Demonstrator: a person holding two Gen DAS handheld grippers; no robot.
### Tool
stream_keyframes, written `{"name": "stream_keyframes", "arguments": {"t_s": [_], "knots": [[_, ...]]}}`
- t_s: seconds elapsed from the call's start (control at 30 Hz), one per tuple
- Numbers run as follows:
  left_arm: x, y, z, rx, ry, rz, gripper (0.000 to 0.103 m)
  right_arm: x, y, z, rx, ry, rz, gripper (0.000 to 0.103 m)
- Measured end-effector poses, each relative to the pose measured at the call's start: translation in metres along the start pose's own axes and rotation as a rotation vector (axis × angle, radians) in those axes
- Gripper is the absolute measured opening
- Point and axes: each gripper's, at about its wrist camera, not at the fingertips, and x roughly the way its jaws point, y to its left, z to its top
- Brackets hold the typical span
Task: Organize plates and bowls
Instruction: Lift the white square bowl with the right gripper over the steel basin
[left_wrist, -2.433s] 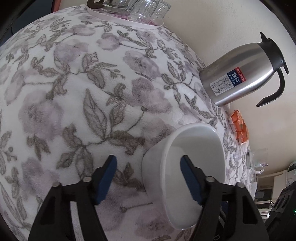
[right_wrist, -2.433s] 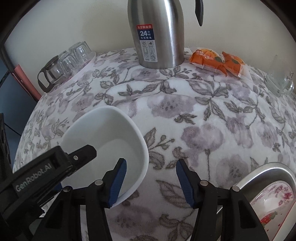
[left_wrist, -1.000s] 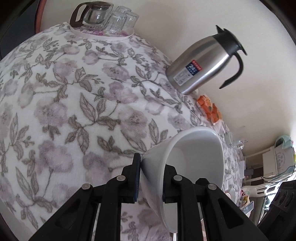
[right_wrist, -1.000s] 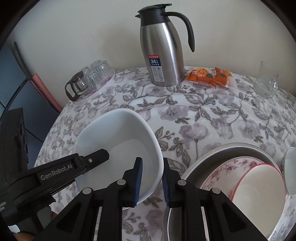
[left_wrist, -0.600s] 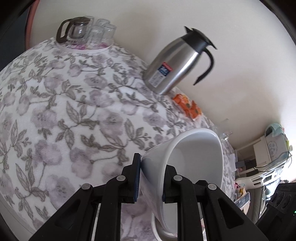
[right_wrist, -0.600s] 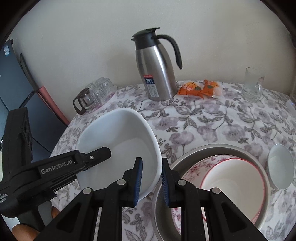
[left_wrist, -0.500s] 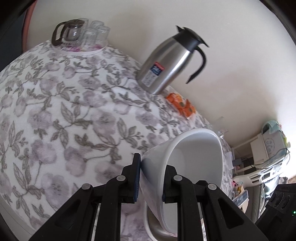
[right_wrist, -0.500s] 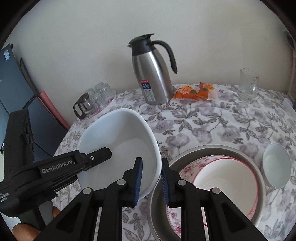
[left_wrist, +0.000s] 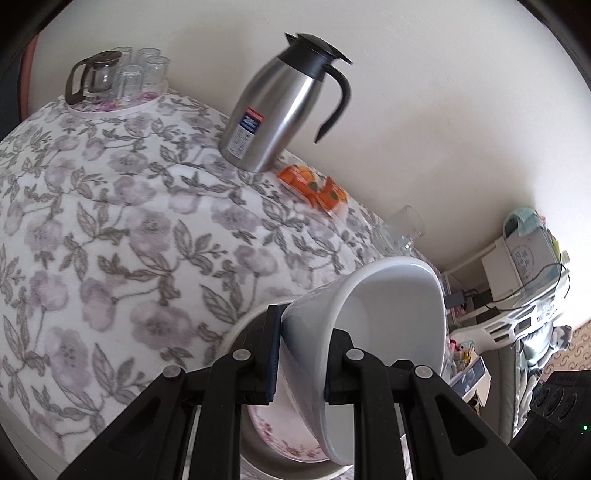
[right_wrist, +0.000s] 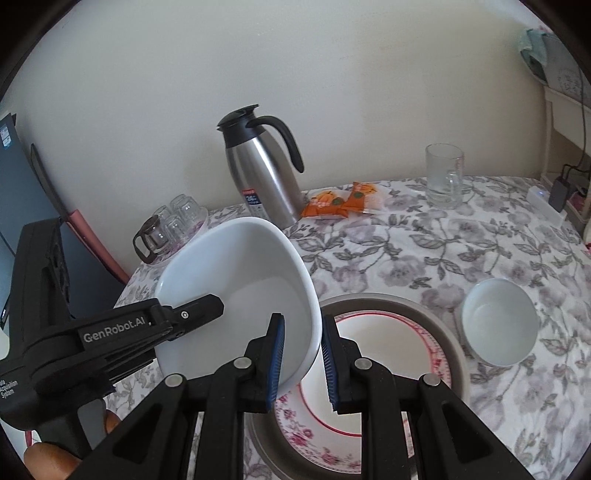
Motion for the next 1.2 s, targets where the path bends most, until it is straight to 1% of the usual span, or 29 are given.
{"name": "stream_keyframes", "arguments": {"t_s": [0.27, 0.57, 0.7, 0.97, 1.2], "knots": [[0.009, -0.028, -0.013, 0.038, 0.029, -0.010, 0.018, -0.016, -0.029, -0.003, 0.049, -0.016, -0.028, 0.022], [0.022, -0.056, -0.027, 0.080, 0.064, -0.002, 0.018, -0.027, -0.054, -0.010, 0.093, -0.020, -0.069, 0.022], [0.027, -0.064, -0.032, 0.091, 0.077, 0.005, 0.018, -0.029, -0.064, -0.012, 0.109, -0.015, -0.073, 0.022], [0.037, -0.069, -0.039, 0.093, 0.104, 0.030, 0.018, -0.023, -0.073, -0.016, 0.121, 0.023, -0.082, 0.022], [0.046, -0.059, -0.040, 0.066, 0.132, 0.044, 0.018, -0.015, -0.072, -0.020, 0.118, 0.048, -0.077, 0.022]]}}
